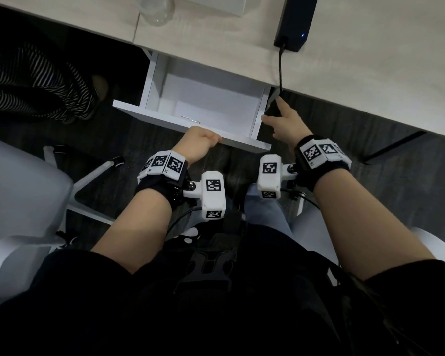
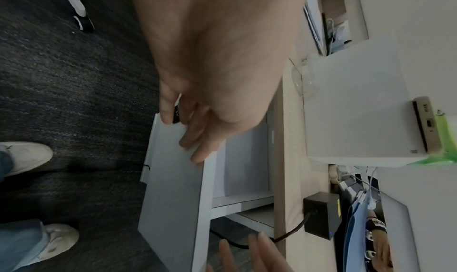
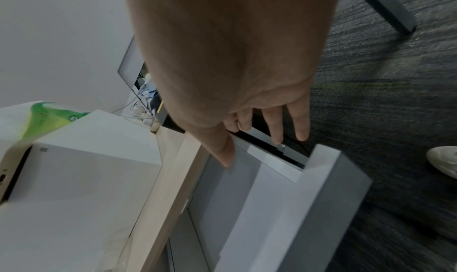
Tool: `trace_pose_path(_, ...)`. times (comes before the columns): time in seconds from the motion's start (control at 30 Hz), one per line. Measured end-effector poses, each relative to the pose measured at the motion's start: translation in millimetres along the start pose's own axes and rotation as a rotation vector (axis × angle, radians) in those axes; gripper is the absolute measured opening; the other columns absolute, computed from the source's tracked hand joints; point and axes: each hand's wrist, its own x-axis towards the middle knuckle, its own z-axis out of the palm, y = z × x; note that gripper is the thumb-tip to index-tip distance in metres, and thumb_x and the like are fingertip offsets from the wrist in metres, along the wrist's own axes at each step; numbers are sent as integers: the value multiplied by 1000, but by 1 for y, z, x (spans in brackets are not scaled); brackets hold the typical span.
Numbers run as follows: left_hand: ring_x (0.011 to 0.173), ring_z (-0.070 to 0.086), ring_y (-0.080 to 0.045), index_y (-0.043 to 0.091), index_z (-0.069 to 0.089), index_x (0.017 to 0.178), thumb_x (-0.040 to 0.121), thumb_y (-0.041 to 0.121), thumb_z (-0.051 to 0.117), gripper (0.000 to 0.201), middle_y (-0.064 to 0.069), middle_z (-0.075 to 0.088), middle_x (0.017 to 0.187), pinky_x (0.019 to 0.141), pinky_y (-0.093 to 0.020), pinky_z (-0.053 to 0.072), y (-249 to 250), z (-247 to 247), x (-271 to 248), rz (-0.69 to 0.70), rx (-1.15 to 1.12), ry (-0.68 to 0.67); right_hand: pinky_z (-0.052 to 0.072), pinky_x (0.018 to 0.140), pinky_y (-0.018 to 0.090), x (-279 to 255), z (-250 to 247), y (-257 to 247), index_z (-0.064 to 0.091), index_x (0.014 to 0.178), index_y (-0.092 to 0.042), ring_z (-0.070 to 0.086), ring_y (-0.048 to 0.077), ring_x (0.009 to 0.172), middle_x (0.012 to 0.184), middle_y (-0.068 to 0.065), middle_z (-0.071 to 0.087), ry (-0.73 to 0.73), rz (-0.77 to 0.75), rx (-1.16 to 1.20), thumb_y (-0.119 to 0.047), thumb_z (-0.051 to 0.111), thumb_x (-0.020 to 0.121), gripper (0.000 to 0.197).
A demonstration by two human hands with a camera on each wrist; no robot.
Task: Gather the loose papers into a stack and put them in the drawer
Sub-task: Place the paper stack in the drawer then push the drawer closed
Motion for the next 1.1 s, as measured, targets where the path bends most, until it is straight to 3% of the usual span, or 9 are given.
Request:
trace_pose_path(0.17, 117, 52, -18, -3, 62, 114, 96, 5, 44, 27, -14, 61, 124, 104, -26, 36, 16, 3, 14, 18, -49, 73, 31, 114, 37, 3, -11, 0, 14, 148, -11, 28, 23, 141, 155, 8, 25, -8, 14, -51, -18, 53, 93, 68)
trace_pose_path(0.23, 116, 54, -21, -4, 63, 112, 95, 4, 44, 27, -16, 62, 122, 99, -24, 38, 22, 5, 18, 31, -63, 110, 30, 114, 38, 5, -14, -1, 13, 149, -11, 27, 23, 142, 156, 8, 23, -26, 27, -78, -22, 53, 93, 70)
trace_pose_path(0.37, 99, 53, -14, -5, 63, 111, 95, 2, 43, 26, -19, 63, 119, 87, -19, 42, 32, 8, 31, 56, -74, 162, 32, 114, 39, 6, -18, -5, 12, 149, -12, 31, 26, 140, 155, 10, 23, -74, 68, -89, -26, 55, 92, 73)
trace_pose_path(0.47, 118, 54, -27, -4, 61, 114, 95, 2, 43, 27, -19, 60, 123, 106, -33, 42, 41, 9, 43, 25, -91, 161, 38, 102, 29, 9, -22, -8, 12, 149, -11, 36, 24, 135, 153, 9, 27, -84, 84, -56, -22, 55, 92, 71)
trace_pose_path(0.53, 124, 50, -29, -3, 57, 122, 95, 4, 44, 30, -19, 57, 128, 111, -40, 38, 48, 9, 49, 0, -82, 144, 39, 101, 28, 11, -25, -9, 15, 148, -11, 38, 23, 133, 151, 9, 29, -91, 90, -53, -21, 55, 92, 70)
trace_pose_path(0.63, 130, 46, -26, -1, 48, 132, 94, 4, 44, 38, -17, 51, 137, 114, -42, 34, 56, 10, 57, -12, -83, 110, 37, 105, 30, 13, -26, -9, 13, 148, -11, 39, 22, 132, 150, 9, 32, -108, 105, -57, -22, 57, 91, 72)
trace_pose_path(0.8, 130, 45, -26, -2, 44, 134, 94, 2, 45, 40, -16, 48, 139, 114, -41, 34, 66, 8, 68, -13, -92, 122, 38, 103, 28, 15, -30, -10, 15, 146, -9, 42, 21, 130, 147, 9, 37, -88, 122, -4, -19, 58, 91, 71)
trace_pose_path(0.93, 130, 45, -27, 0, 45, 134, 93, 4, 46, 41, -17, 50, 139, 113, -43, 34, 67, 8, 72, -28, -93, 105, 37, 109, 36, 20, -30, -7, 16, 145, -12, 41, 23, 132, 149, 8, 34, -112, 142, 47, -20, 61, 89, 72)
trace_pose_path(1.1, 135, 40, -27, -1, 39, 138, 92, 4, 47, 46, -17, 43, 144, 115, -44, 31, 65, 11, 82, -33, -124, 95, 33, 112, 37, 24, -25, -4, 11, 146, -15, 42, 24, 133, 153, 3, 28, -147, 143, 93, -18, 61, 88, 76)
